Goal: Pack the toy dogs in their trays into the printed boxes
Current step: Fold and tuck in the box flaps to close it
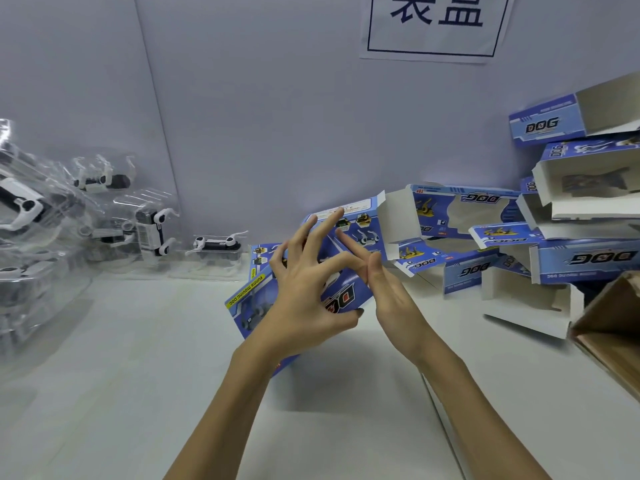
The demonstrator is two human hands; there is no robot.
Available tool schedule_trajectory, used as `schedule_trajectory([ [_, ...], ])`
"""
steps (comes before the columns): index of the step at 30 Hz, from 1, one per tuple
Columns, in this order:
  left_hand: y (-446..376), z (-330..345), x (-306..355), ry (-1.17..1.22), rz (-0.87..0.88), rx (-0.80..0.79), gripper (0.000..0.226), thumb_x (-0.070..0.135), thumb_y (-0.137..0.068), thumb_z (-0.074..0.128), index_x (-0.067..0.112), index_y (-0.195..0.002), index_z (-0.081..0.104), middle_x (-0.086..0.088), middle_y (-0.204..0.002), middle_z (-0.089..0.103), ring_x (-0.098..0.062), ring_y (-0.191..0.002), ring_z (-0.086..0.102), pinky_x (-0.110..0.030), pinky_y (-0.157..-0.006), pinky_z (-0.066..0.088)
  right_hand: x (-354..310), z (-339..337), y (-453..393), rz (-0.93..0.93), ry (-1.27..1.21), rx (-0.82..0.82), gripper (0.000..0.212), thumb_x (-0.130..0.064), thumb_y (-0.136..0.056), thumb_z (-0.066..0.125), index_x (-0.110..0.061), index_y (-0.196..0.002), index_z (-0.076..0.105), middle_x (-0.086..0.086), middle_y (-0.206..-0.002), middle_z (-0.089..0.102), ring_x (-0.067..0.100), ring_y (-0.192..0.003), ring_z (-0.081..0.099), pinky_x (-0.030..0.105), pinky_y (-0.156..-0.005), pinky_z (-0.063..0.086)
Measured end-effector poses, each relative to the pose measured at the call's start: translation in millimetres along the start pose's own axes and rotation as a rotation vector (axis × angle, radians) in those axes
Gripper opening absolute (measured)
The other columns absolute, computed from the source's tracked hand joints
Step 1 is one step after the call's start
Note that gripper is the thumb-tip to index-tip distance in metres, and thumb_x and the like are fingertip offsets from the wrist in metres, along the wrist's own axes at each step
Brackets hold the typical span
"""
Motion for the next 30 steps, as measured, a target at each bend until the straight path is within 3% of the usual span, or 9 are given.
schedule_trajectory([
  [4,0,-4,0,0.072,-0.020,0.015,0.051,0.021,-0.068,0.089,0.040,-0.110,0.067,0.015,-0.171,0.017,-0.015,-0.160,0.003,-0.061,-0.121,0.005,1,5,0,-0.040,0.055,-0.008,0.061,-0.069,-0.100,0.020,-0.052,-0.157,0.035,-0.031,-0.163,0.034,-0.022,-0.142,0.029,-0.003,-0.097,0.035],
  [6,1,-4,0,0.063,-0.015,0.051,0.064,0.023,-0.066,0.086,0.045,-0.118,0.056,0.014,-0.169,0.019,-0.012,-0.157,0.015,-0.062,-0.120,0.010,0,6,1,-0.097,0.168,-0.001,0.058,-0.070,-0.099,0.026,-0.060,-0.156,0.027,-0.025,-0.169,0.022,-0.014,-0.151,0.019,0.008,-0.111,0.033],
  [9,2,-5,-3,0.094,-0.018,0.101,0.084,0.030,-0.064,0.085,0.043,-0.134,0.040,0.012,-0.166,0.020,0.009,-0.142,0.033,-0.052,-0.120,0.018,4,5,2,-0.175,0.411,0.032,0.062,-0.068,-0.100,0.039,-0.059,-0.159,0.021,-0.025,-0.171,0.018,-0.006,-0.156,0.014,0.026,-0.123,0.027],
  [12,2,-1,-4,0.050,0.022,0.135,0.095,0.032,-0.062,0.089,0.040,-0.140,0.035,0.004,-0.167,0.022,0.016,-0.138,0.032,-0.045,-0.117,0.022,5,5,0,-0.220,0.408,0.071,0.058,-0.055,-0.104,0.046,-0.051,-0.160,0.029,-0.024,-0.171,0.018,-0.006,-0.155,0.017,0.019,-0.119,0.034],
  [16,3,3,-7,0.008,0.049,0.170,0.098,0.031,-0.061,0.091,0.029,-0.144,0.039,-0.003,-0.167,0.023,0.031,-0.126,0.028,-0.045,-0.115,0.021,3,6,-4,-0.236,0.317,0.096,0.053,-0.038,-0.105,0.049,-0.042,-0.157,0.040,-0.028,-0.171,0.009,-0.007,-0.155,0.012,0.005,-0.095,0.046],
  [20,1,3,-10,0.050,-0.008,0.163,0.105,0.031,-0.063,0.092,0.021,-0.151,0.038,0.000,-0.168,0.019,0.014,-0.143,0.027,-0.058,-0.118,0.030,8,6,-5,-0.207,0.303,0.098,0.055,-0.046,-0.104,0.047,-0.052,-0.156,0.033,-0.029,-0.170,0.012,-0.005,-0.156,0.015,0.014,-0.100,0.051],
  [25,1,7,-10,-0.035,-0.015,0.129,0.104,0.033,-0.068,0.093,0.012,-0.154,0.039,-0.006,-0.168,0.023,-0.020,-0.155,0.027,-0.058,-0.117,0.033,12,5,-5,-0.172,0.198,0.154,0.051,-0.040,-0.107,0.044,-0.052,-0.155,0.032,-0.023,-0.170,0.021,-0.008,-0.153,0.021,0.022,-0.110,0.049],
  [28,2,10,-12,-0.023,-0.013,0.162,0.096,0.027,-0.066,0.095,0.010,-0.148,0.049,-0.008,-0.165,0.030,-0.024,-0.155,0.030,-0.059,-0.117,0.032,15,4,-6,-0.167,0.177,0.113,0.047,-0.043,-0.106,0.044,-0.055,-0.151,0.037,-0.024,-0.171,0.014,-0.013,-0.149,0.025,0.018,-0.104,0.051],
  [30,0,13,-10,-0.017,-0.008,0.136,0.090,0.026,-0.069,0.093,0.012,-0.147,0.050,-0.006,-0.167,0.028,-0.020,-0.157,0.023,-0.059,-0.119,0.030,19,1,-8,-0.122,0.154,0.119,0.050,-0.046,-0.104,0.044,-0.051,-0.154,0.038,-0.020,-0.170,0.022,-0.006,-0.150,0.031,0.027,-0.108,0.052],
])
Point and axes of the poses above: each hand's wrist, its own y-axis away from the middle knuckle, its own z-axis out of the palm, x = y × z, the point moved 2 cm from there along -y, towards the middle knuckle
